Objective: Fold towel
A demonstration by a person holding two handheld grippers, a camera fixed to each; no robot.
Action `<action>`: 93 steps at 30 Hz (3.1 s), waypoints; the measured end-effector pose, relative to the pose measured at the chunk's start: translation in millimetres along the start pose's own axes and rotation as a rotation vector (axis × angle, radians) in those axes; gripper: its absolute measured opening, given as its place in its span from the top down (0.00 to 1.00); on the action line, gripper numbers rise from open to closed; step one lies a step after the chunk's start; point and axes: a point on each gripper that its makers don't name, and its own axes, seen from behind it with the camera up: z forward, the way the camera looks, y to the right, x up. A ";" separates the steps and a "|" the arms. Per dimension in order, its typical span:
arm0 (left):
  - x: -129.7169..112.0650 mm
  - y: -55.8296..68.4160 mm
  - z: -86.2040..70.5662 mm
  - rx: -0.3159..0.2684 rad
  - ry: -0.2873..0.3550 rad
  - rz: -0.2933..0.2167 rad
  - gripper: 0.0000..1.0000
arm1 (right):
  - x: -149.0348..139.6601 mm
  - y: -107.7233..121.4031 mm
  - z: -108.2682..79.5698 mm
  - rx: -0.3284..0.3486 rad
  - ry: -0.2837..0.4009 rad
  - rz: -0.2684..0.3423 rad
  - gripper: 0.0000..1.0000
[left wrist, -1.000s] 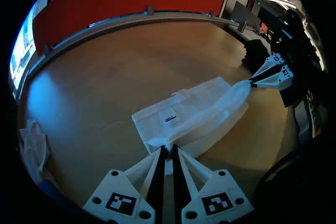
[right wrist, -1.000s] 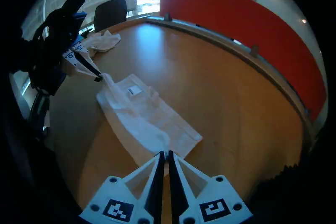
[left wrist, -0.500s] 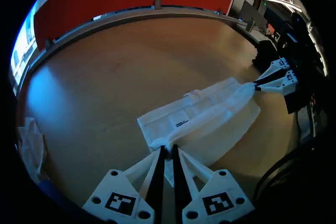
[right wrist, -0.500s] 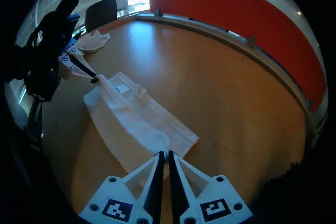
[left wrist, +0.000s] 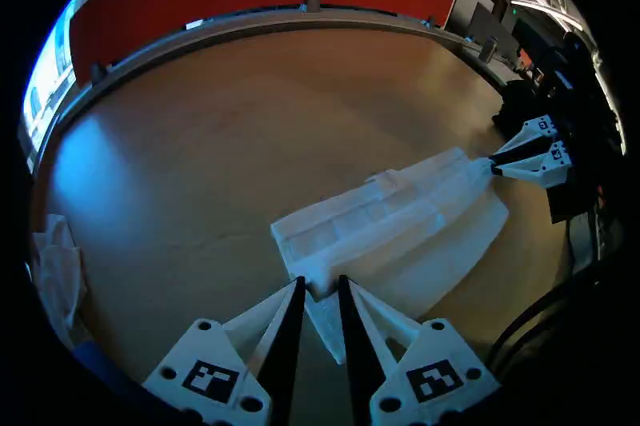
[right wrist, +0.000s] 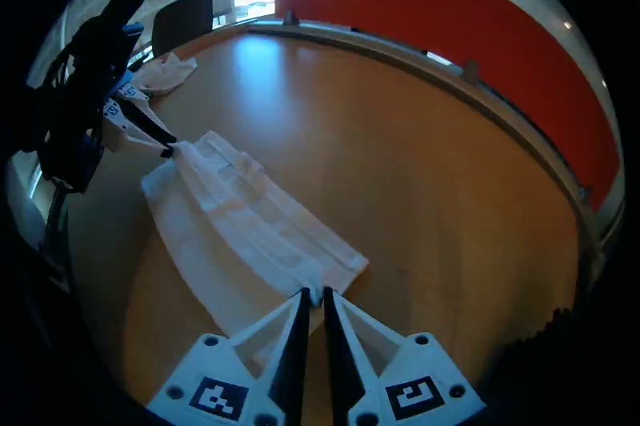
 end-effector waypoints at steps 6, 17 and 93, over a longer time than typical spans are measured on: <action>3.3 -7.3 2.4 0.023 0.005 -0.006 0.70 | 2.3 6.0 3.9 -0.026 0.005 0.006 0.81; 11.7 -18.6 3.2 0.056 0.024 -0.012 0.61 | 8.5 18.0 4.5 -0.064 0.023 0.012 0.52; -32.2 -21.9 -74.5 0.149 0.140 -0.142 0.02 | -16.8 -8.9 -43.8 -0.069 0.076 -0.002 0.05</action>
